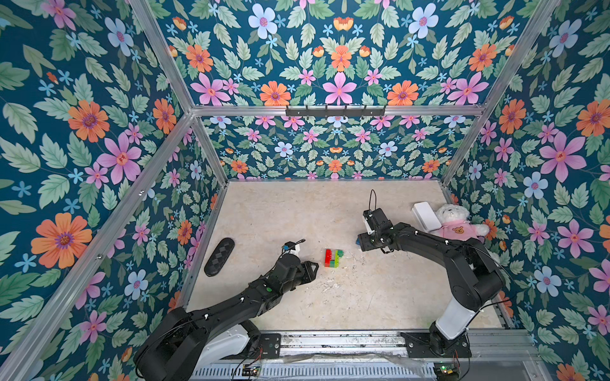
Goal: Assemble the number 5 with lego
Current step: Pick up the lego brick from the center of the board.
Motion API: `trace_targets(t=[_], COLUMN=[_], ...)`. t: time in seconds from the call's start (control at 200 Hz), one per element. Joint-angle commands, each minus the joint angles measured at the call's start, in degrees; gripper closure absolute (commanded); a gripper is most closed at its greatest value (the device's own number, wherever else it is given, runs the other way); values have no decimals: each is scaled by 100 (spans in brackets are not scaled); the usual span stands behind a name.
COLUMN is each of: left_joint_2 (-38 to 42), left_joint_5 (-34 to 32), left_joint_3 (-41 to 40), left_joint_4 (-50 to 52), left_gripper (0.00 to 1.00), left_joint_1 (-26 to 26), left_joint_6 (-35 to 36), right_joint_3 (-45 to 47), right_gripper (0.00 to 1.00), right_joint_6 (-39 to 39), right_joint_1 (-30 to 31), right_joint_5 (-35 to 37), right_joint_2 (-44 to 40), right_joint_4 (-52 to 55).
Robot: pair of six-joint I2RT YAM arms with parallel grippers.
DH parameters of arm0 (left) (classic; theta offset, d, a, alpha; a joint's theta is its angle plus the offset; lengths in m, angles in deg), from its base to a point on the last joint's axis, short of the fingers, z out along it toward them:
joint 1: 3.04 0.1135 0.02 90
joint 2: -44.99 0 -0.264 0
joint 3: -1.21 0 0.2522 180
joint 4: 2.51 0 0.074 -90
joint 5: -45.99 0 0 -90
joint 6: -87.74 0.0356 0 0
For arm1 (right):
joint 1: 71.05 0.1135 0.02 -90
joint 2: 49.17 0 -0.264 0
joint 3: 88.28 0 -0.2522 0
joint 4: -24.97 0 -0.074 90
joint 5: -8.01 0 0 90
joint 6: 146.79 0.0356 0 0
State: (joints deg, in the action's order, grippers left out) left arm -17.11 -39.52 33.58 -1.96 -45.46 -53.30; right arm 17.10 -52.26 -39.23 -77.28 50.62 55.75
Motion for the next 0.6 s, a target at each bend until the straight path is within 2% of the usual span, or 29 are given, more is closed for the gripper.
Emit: trace_targets(t=[0.0,0.595], left_joint_2=[23,30], left_joint_5=[-51,30], left_joint_3=[-4,-17], left_joint_4=[-17,-15], left_gripper=[51,52], left_joint_1=[30,159], left_joint_6=[25,-11], right_joint_3=[-62,-222], right_gripper=[25,25], right_joint_6=[-181,-442], right_joint_1=[9,9], right_joint_5=[-79,183], right_joint_2=[115,516], right_joint_4=[31,-22])
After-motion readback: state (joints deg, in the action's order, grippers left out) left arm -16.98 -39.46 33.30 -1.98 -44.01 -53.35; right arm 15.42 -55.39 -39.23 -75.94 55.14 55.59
